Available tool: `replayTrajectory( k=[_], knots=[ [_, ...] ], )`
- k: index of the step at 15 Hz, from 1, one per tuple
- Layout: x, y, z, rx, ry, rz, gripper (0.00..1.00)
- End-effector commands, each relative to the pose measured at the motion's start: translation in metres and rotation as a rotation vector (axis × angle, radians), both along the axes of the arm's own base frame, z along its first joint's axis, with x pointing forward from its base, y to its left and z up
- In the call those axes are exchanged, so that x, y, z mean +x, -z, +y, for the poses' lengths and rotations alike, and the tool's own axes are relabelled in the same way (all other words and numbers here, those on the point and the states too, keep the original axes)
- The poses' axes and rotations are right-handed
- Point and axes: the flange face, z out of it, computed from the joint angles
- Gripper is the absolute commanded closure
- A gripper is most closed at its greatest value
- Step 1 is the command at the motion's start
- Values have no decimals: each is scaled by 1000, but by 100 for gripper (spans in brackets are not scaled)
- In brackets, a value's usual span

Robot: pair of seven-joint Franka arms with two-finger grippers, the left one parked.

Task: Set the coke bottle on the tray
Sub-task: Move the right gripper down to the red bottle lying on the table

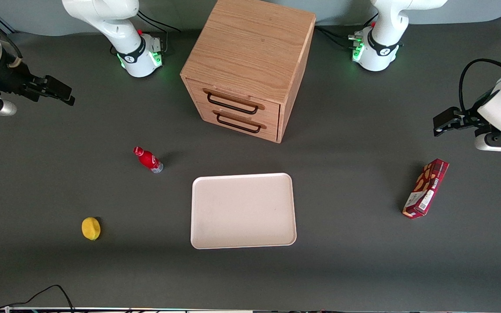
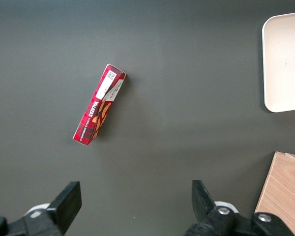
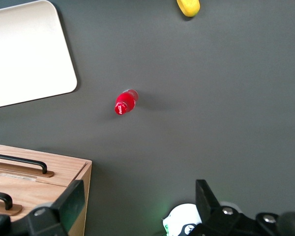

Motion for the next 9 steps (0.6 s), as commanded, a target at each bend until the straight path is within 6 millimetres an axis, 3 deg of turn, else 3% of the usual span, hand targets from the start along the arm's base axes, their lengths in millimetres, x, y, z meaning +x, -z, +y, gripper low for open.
replayTrajectory(
  k=[1, 3, 4, 7, 9],
  knots=[
    [2, -7, -7, -9, 14, 19, 0],
    [3, -6, -6, -1, 12, 24, 0],
    [4, 4, -3, 11, -2, 47, 0],
    [17, 62, 28, 98, 2, 63, 0],
    [21, 115, 61, 83, 34, 55, 0]
  ],
)
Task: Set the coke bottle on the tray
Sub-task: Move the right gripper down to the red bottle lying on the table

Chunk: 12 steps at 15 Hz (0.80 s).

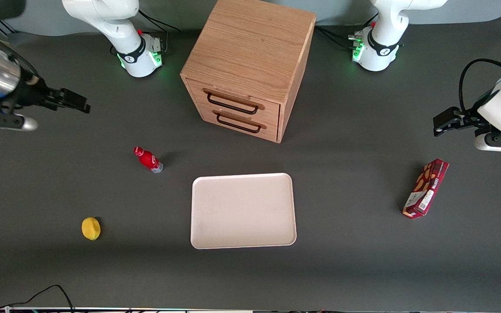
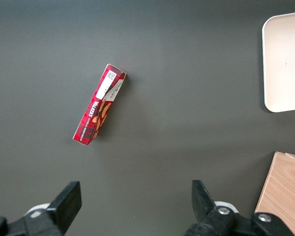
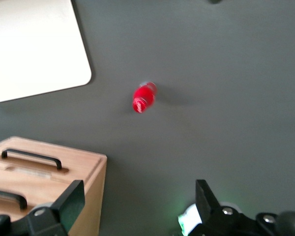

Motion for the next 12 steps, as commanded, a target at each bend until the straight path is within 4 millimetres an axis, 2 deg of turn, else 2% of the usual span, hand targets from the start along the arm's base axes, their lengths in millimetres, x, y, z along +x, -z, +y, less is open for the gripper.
replayTrajectory(
  k=[1, 3, 5, 7, 9, 10, 11, 12],
  knots=[
    [1, 80, 42, -9, 27, 1, 0],
    [-5, 144, 48, -47, 27, -32, 0],
    [-14, 190, 47, -78, 17, -74, 0],
    [-19, 223, 42, -102, -4, -98, 0],
    [-23, 243, 37, -111, -12, -113, 0],
    [-24, 248, 38, -111, -15, -113, 9],
    [-25, 250, 39, -110, -16, -115, 31],
    [-26, 250, 39, -109, -18, -116, 65]
  ],
)
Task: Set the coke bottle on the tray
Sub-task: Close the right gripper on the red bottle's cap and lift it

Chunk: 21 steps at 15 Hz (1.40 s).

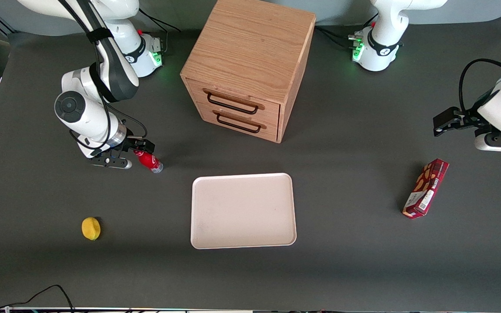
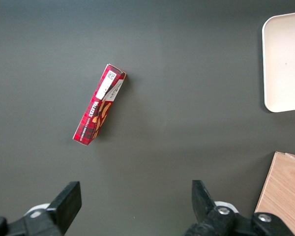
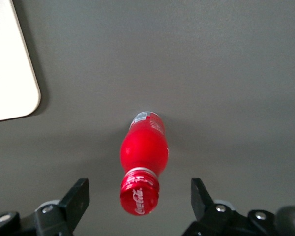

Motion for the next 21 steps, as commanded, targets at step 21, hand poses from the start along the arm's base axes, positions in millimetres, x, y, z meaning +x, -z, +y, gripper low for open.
replayTrajectory(
  k=[21],
  knots=[
    [136, -256, 51, 41, 111, 63, 100]
  ],
)
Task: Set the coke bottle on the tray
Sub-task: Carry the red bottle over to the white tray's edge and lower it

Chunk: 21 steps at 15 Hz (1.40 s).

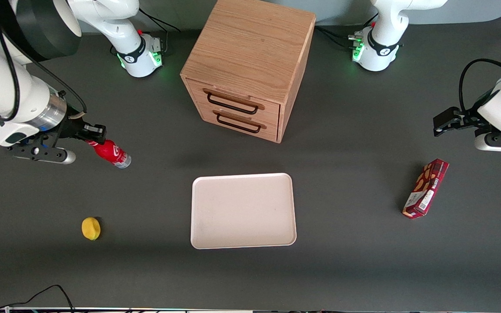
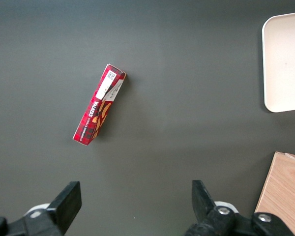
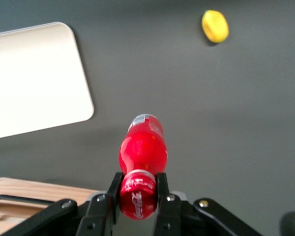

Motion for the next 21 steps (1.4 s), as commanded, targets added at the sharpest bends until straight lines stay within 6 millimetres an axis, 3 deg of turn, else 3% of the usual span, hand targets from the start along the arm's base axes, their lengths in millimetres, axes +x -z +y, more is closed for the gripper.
replayTrajectory(
  k=[1, 5, 8, 11, 15, 16, 17, 19, 20, 21],
  knots=[
    [58, 19, 34, 78, 115, 32, 100],
    [100, 100, 99, 120, 331, -34, 100],
    [122, 167, 129, 109, 407, -97, 100],
    [132, 217, 146, 89, 459, -138, 100],
    [137, 247, 150, 96, 456, -151, 100],
    [138, 249, 149, 96, 455, -150, 61],
    [138, 247, 148, 94, 445, -149, 2],
    [134, 236, 143, 85, 439, -120, 0],
    [126, 219, 144, 85, 418, -87, 0],
    [122, 182, 127, 85, 402, -78, 0]
  ],
)
